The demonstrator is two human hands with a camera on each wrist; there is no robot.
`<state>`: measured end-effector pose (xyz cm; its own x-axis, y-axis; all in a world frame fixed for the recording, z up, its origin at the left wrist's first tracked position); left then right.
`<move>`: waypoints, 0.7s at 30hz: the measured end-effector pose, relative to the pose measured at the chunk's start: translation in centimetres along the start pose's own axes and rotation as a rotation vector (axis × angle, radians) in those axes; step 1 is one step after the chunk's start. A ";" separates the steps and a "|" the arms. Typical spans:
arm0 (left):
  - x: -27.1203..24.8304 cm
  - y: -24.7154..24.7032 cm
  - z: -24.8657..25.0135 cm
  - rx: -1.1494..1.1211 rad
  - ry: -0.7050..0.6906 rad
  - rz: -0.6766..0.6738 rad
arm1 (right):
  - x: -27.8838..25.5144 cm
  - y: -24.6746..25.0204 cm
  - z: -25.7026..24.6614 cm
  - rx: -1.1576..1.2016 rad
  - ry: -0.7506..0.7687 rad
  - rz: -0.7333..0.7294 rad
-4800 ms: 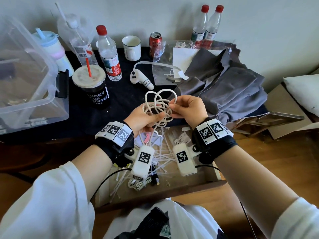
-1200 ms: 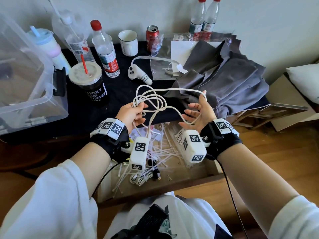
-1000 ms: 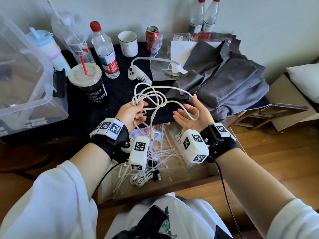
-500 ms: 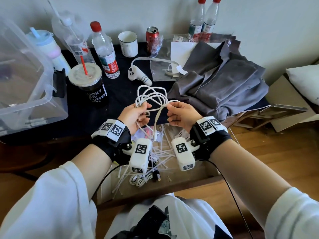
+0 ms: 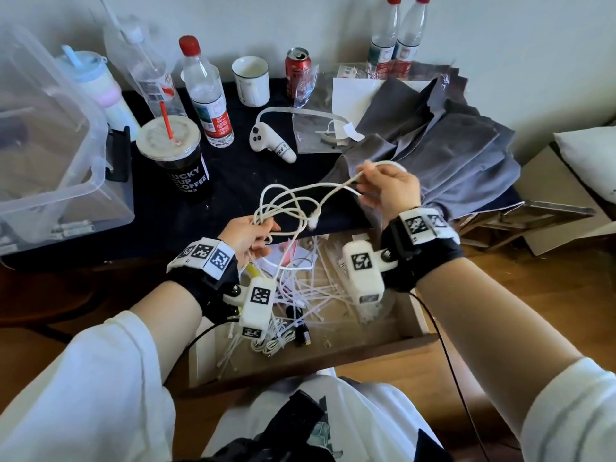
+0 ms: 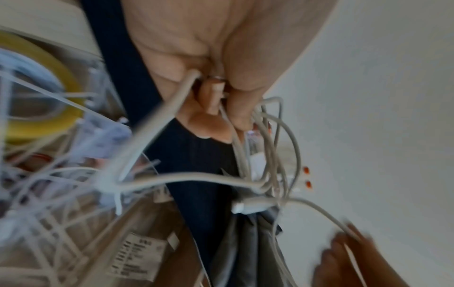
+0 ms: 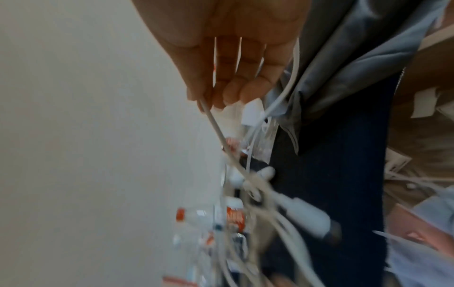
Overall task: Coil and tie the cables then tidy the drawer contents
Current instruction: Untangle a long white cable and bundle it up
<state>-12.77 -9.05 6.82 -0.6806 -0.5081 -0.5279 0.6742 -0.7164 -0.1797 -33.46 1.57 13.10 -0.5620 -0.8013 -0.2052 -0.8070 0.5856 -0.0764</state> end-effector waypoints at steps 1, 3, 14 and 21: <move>-0.1 0.7 -0.4 -0.032 0.012 0.029 | 0.2 0.6 -0.3 0.044 -0.008 0.008; -0.2 1.6 -1.2 -0.108 0.030 0.066 | 0.3 1.5 -0.2 0.070 -0.040 -0.011; -1.5 -0.1 1.7 -0.308 -0.088 -0.027 | -0.4 1.9 6.8 -0.439 -0.376 -0.162; -2.0 -3.4 4.2 -0.389 -0.124 -0.254 | -1.8 -1.1 4.9 -0.305 -0.305 -0.301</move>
<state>-14.86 -7.63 12.01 -0.8507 -0.4104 -0.3284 0.5235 -0.6051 -0.5998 -30.62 2.96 8.75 -0.2551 -0.8300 -0.4961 -0.9664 0.2359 0.1022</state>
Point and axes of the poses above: each hand's wrist, its own x-axis towards the middle knuckle, its own y-axis out of the back of the hand, z = x × y, the point moved 4 cm from there along x, towards the middle knuckle, and after that the axes turned 14 degrees about -z, right-handed, at the moved point
